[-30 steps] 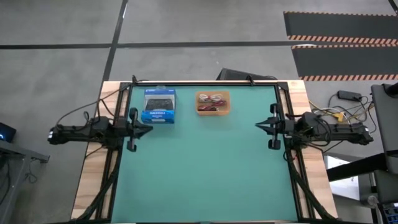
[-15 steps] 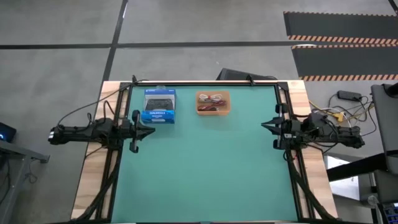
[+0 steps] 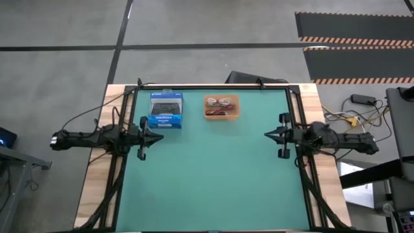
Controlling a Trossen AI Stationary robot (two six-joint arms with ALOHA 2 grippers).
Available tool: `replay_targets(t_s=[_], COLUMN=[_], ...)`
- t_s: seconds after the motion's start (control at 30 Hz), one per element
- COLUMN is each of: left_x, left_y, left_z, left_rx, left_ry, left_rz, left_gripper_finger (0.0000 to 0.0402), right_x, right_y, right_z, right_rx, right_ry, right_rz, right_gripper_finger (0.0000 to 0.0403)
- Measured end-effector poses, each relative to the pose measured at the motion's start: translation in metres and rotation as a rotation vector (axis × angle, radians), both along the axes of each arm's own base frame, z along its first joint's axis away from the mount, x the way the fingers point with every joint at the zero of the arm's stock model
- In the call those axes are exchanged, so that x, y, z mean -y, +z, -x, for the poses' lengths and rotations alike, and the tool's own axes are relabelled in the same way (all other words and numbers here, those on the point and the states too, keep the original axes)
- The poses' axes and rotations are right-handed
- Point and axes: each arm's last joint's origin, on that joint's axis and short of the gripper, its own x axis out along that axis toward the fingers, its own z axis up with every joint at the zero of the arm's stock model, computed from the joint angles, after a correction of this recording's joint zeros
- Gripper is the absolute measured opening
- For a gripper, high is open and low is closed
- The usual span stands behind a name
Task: Pick and place USB-C Cables
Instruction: Return to Home Position
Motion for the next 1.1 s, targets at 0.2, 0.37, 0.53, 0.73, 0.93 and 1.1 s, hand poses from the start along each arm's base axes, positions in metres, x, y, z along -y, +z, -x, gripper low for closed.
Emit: replay_targets(t_s=[0.2,0.37,0.53,0.73,0.93,1.1], left_x=[0.0001,0.0001,0.0001,0.0001,0.0001,0.0001], left_y=[-0.0016,-0.0027,-0.0033,-0.0036,-0.0036,-0.0038], left_z=[-0.0014,-0.0020,-0.0022,-0.0025,-0.0023,-0.0024], left_rx=[-0.019,-0.030,-0.035,-0.037,-0.035,-0.036], left_ry=[0.000,0.000,0.000,0.000,0.000,0.000], left_rz=[-0.002,-0.002,-0.003,-0.003,-0.003,-0.003], left_gripper_finger=[0.0001,0.0001,0.0002,0.0002,0.0002,0.0002], right_x=[0.0005,0.0006,0.0008,0.0008,0.0008,0.0008], right_y=[-0.0030,-0.0033,-0.0033,-0.0036,-0.0038,-0.0038], right_z=[-0.0013,-0.0014,-0.0014,-0.0015,-0.0015,-0.0015], right_rx=[-0.035,-0.037,-0.038,-0.041,-0.043,-0.042], right_ry=[-0.011,-0.002,-0.005,0.007,0.034,0.037], right_rz=[-0.008,-0.088,-0.105,-0.185,-0.364,-0.379], right_gripper_finger=[0.0009,0.0009,0.0009,0.0009,0.0009,0.0009])
